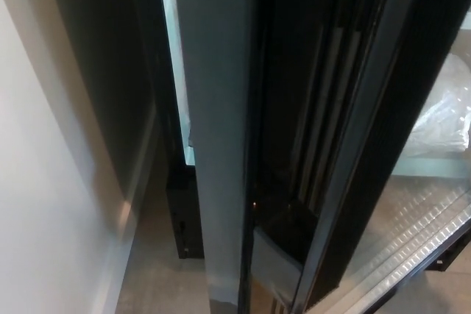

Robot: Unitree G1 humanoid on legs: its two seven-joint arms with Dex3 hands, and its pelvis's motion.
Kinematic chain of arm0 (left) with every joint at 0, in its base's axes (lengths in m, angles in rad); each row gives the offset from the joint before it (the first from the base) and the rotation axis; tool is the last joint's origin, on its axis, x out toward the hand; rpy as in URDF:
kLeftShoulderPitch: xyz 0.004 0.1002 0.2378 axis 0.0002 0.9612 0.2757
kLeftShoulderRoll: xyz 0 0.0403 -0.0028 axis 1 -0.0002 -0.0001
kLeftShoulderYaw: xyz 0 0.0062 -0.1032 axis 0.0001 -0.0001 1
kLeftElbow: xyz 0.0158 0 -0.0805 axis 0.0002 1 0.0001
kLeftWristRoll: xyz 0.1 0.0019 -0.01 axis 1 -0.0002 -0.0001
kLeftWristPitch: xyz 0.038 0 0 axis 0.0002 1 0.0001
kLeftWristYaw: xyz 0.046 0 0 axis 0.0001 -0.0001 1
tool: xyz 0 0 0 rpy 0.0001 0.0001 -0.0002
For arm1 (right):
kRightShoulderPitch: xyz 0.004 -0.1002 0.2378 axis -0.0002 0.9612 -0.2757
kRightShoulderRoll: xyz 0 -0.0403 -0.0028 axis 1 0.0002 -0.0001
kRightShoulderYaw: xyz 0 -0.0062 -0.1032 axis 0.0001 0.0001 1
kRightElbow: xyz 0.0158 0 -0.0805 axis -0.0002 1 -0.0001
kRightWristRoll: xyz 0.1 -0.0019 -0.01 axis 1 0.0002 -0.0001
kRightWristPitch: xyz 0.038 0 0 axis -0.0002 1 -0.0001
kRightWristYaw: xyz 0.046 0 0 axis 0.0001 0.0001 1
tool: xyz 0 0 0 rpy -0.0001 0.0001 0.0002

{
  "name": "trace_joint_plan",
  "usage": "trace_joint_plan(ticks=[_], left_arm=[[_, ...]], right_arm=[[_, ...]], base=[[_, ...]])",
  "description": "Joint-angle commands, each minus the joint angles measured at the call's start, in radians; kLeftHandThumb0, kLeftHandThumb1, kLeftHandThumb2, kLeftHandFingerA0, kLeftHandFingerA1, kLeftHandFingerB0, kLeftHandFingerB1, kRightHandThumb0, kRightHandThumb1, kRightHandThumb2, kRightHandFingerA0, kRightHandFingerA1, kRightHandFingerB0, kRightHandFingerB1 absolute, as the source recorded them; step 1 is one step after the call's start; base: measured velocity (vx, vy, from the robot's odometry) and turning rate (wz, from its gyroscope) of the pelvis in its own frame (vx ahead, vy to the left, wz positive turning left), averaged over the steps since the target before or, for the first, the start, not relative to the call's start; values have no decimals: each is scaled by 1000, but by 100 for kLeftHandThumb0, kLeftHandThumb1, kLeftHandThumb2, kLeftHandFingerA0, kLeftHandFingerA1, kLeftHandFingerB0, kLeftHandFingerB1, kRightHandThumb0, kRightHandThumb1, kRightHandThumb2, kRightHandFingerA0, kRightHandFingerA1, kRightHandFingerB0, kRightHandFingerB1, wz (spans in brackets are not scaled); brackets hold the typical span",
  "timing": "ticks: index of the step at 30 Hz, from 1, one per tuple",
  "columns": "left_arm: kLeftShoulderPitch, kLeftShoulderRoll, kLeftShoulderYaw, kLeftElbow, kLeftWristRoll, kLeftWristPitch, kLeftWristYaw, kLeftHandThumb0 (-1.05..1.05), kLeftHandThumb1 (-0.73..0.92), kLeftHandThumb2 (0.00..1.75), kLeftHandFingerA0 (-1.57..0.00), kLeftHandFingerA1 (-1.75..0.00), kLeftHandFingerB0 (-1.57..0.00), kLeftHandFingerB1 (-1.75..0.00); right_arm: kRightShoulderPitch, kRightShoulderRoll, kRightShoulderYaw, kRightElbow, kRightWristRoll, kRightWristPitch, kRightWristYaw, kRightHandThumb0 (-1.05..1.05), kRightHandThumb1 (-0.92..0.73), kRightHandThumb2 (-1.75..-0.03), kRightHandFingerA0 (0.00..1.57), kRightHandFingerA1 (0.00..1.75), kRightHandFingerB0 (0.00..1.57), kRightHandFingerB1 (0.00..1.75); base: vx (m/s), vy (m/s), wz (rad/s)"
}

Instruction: The robot stands in front of a refrigerator with an opened door and closes the door by swing its right hand at the door

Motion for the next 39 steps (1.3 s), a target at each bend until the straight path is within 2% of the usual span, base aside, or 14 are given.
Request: trace_joint_plan(ticks=[1, 2, 3, 6, 7, 18, 19, 23, 24, 25, 26, 27, 32, 39], left_arm=[[36, -7, 47, -14, -67, -98, -42, -58, 67, 102, -36, -52, -23, -45], [37, -8, 50, -15, -71, -99, -43, -58, 67, 102, -36, -52, -23, -45], [39, -8, 49, -17, -70, -101, -44, -61, 81, 65, -44, -36, -36, -33], [41, -9, 48, -16, -70, -103, -44, -62, 81, 66, -43, -36, -35, -33], [41, -9, 50, -14, -73, -100, -50, -60, 68, 102, -36, -52, -22, -45], [21, -4, 44, 3, -64, -69, -51, -61, 68, 102, -34, -51, -22, -44], [20, -3, 41, 2, -59, -73, -44, -62, 81, 66, -42, -36, -35, -33], [22, 1, 42, -15, -62, -86, -45, -62, 79, 66, -44, -36, -36, -33], [24, -1, 45, -19, -67, -89, -50, -62, 79, 66, -44, -36, -36, -33], [27, -1, 49, -24, -75, -98, -67, -59, 67, 102, -36, -53, -21, -45], [29, 1, 50, -26, -78, -104, -81, -59, 67, 102, -36, -53, -21, -45], [24, 2, 48, -21, -74, -101, -75, -65, 79, 66, -44, -36, -36, -33], [11, 2, 43, -7, -55, -78, -51, -64, 79, 66, -43, -36, -35, -33], [12, 4, 46, -10, -49, -77, -56, -63, 80, 66, -43, -36, -34, -32]], right_arm=[[305, 19, -170, -746, 9, -270, -34, -52, -79, -64, 28, 36, 30, 34], [316, 35, -189, -811, 4, -288, -34, -52, -79, -64, 28, 36, 30, 34], [329, 51, -210, -872, -5, -294, -35, -52, -80, -64, 28, 36, 30, 33], [342, 67, -241, -950, -8, -313, -28, -52, -80, -64, 27, 37, 29, 33], [350, 77, -252, -1008, 2, -316, -22, -54, -78, -63, 28, 37, 32, 35], [267, 221, -232, -1445, 2, -233, -10, -59, -76, -63, 31, 32, 37, 34], [262, 233, -255, -1504, -24, -202, 1, -68, -86, -66, 22, 39, 29, 35], [235, 260, -287, -1638, -53, -128, 30, -78, -77, -63, 25, 43, 36, 38], [217, 260, -271, -1651, -42, -120, 34, -78, -77, -63, 25, 43, 36, 38], [155, 264, -272, -1655, -53, -122, 30, -78, -81, -65, 32, 43, 37, 40], [100, 270, -294, -1645, -78, -131, 21, -78, -81, -65, 32, 43, 37, 40], [28, 281, -258, -1616, -108, -125, 23, -75, -78, -64, 32, 43, 40, 39], [-100, 354, -157, -1581, -215, -68, 48, -75, -79, -64, 34, 48, 41, 43], [-258, 284, -38, -1330, -364, 176, 285, -58, -80, -69, 8, 13, 11, 22]], base=[[0, 0, 0], [0, 0, 0], [0, 0, 0], [0, 0, 0], [0, 0, 0], [0, 0, 0], [0, 0, 0], [0, 0, 0], [0, 0, 0], [0, 0, 0], [0, 0, 0], [0, 0, 0], [0, 0, 0], [0, 0, 0]])
